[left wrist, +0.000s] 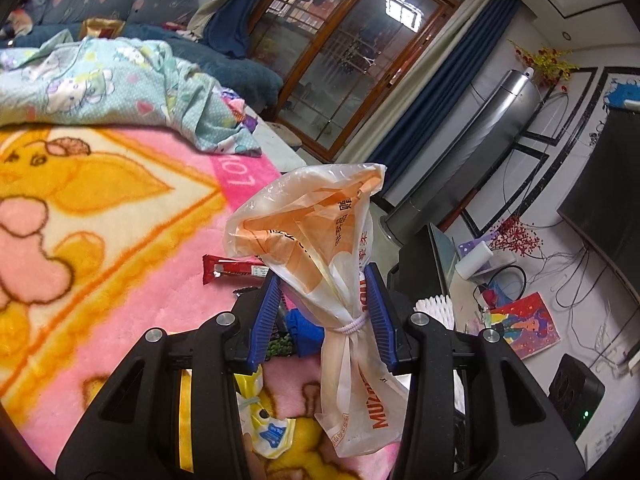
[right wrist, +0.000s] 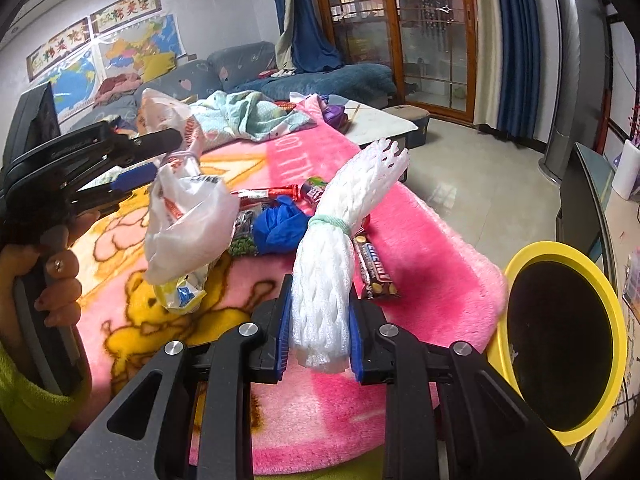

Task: Collect trash
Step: 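Carry the white bag in the left gripper while the right gripper carries the foam net to the yellow bin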

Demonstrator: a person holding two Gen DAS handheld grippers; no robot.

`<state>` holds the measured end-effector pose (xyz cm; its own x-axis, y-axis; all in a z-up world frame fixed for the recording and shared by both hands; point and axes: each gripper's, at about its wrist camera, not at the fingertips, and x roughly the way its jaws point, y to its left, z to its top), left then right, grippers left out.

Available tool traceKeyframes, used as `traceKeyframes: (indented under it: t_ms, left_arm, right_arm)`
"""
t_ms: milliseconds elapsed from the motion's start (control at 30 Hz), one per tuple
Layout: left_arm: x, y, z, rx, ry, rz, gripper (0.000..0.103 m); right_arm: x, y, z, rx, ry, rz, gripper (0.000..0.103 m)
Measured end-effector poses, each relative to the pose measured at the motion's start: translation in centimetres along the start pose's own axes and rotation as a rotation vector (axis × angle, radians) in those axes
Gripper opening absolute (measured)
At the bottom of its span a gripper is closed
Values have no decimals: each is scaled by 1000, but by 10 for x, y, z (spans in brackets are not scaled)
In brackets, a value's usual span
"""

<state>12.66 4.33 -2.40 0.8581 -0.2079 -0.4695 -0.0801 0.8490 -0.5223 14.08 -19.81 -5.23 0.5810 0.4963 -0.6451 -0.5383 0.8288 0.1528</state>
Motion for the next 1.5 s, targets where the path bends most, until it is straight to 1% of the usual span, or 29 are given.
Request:
traceKeyframes:
  t_ms: [333,867,1133,1500]
  left_arm:
    - [-5,-25,-5,63,-12,6,34]
    - [13,-65,-21,168,29,-3,34]
    - [26,-90,-35,230,58,-25,34]
    - [50,-119,-50,295,103,-56,34]
  right_arm:
    - [-18,-28,8,74,-47,-12,22]
    - [-39,-76,12,196,-109,-45,22]
    - [-53,-115,9,300,-144,-103,22]
    - [-60,-171,-10,440,-150,-177,22]
